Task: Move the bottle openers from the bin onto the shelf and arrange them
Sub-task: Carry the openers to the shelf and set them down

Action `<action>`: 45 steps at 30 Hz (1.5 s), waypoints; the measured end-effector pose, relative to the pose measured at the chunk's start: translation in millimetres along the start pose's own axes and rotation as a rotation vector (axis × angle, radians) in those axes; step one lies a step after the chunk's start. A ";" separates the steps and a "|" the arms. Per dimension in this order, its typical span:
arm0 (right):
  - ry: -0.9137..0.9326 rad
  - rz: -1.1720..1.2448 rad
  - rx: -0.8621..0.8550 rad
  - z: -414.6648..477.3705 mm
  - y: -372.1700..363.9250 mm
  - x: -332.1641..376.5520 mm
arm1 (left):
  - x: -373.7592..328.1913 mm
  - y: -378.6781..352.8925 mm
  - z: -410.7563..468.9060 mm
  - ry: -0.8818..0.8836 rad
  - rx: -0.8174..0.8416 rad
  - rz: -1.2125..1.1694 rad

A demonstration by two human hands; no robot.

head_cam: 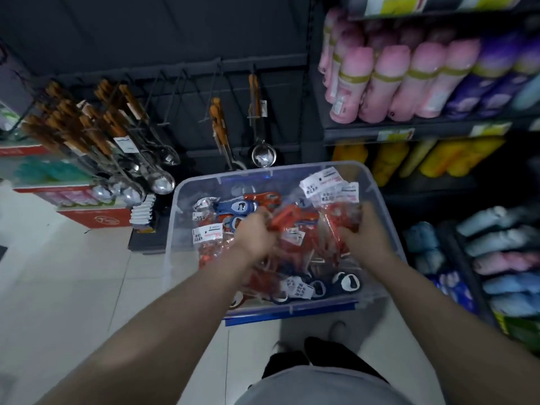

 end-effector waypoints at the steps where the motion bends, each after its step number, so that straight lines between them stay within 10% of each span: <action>1: 0.006 0.001 -0.005 -1.6 1.1 2.2 | -1.7 8.5 6.2 0.004 -0.022 -0.100; 8: 0.012 0.194 -0.109 -21.8 15.3 15.2 | -13.5 16.4 9.2 0.071 0.100 0.081; 18: 0.043 0.297 -0.499 -79.8 143.6 5.1 | -180.7 -8.2 -44.1 -0.305 0.214 -0.602; 31: -0.144 0.252 -1.168 -353.2 415.9 -144.5 | -434.0 -238.3 -325.4 -0.702 0.676 -0.528; 45: -0.331 0.413 -1.573 -529.4 545.5 -268.9 | -540.3 -402.2 -519.2 -0.827 0.979 -0.256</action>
Point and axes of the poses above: each hand's wrist, its own z-axis towards the middle knuckle, its own y-axis out of the back of the hand, x = y × z, the point moved 3 cm from there along z, towards the middle knuckle, and after that the axes turned 9 degrees about z, right-handed, at the moved point
